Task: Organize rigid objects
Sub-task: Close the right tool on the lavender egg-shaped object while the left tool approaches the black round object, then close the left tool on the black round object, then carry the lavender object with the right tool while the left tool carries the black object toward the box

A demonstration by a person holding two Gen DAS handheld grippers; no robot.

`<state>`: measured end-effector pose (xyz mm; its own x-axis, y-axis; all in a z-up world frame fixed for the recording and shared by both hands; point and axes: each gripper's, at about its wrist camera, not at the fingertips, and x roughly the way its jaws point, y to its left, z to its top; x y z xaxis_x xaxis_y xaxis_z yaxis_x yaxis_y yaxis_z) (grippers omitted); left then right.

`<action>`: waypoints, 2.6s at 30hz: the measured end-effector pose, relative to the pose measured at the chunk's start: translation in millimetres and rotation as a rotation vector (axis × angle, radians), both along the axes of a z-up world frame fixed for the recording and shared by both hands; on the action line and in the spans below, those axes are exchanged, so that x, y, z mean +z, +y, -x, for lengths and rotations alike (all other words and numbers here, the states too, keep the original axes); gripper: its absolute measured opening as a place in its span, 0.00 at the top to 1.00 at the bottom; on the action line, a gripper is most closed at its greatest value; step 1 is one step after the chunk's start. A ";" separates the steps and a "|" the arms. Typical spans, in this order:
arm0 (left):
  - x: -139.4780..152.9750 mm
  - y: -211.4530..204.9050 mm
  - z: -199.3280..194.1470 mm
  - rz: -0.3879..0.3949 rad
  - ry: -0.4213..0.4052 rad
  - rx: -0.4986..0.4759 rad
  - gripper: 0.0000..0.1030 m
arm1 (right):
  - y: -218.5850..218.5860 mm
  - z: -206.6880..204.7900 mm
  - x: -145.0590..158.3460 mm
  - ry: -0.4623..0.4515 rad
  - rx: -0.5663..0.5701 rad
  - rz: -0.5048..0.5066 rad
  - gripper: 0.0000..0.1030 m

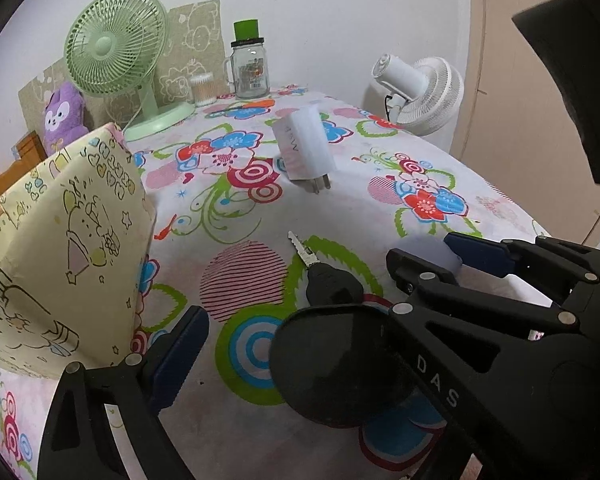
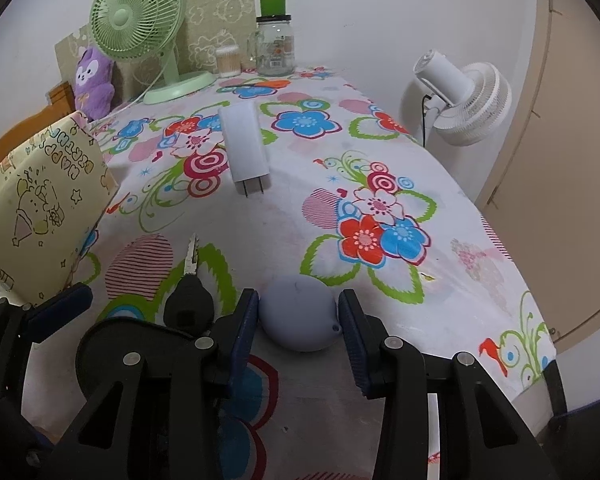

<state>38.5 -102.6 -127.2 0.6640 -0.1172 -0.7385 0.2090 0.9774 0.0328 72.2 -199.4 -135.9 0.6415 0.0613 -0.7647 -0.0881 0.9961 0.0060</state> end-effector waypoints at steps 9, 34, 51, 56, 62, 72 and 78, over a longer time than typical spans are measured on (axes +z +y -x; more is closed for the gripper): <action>10.7 -2.1 8.4 -0.008 -0.029 -0.007 0.05 | -5.3 9.9 9.8 -0.022 -0.016 -0.013 0.57; -4.0 -9.0 1.4 0.046 0.082 -0.028 0.26 | -10.8 11.0 1.2 0.018 -0.026 -0.023 0.57; 14.5 4.7 0.4 0.049 0.050 0.013 0.27 | -1.6 9.5 17.7 -0.006 -0.037 -0.025 0.57; 26.1 8.8 -0.3 0.040 0.029 0.033 0.27 | 4.9 9.2 30.3 -0.023 -0.032 -0.015 0.57; 41.2 13.3 0.8 0.034 0.006 0.036 0.27 | 9.4 10.4 44.9 -0.037 -0.040 -0.007 0.57; 64.6 17.2 5.1 0.025 -0.035 0.042 0.27 | 15.3 17.4 72.4 -0.080 -0.048 0.006 0.57; 81.4 24.6 8.6 0.024 -0.071 0.052 0.27 | 21.5 22.5 88.4 -0.112 -0.049 -0.001 0.57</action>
<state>29.9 -77.9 -45.8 0.7201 -0.0982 -0.6869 0.1561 0.9875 0.0224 49.7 -177.8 -47.5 0.7254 0.0286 -0.6877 -0.0392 0.9992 0.0002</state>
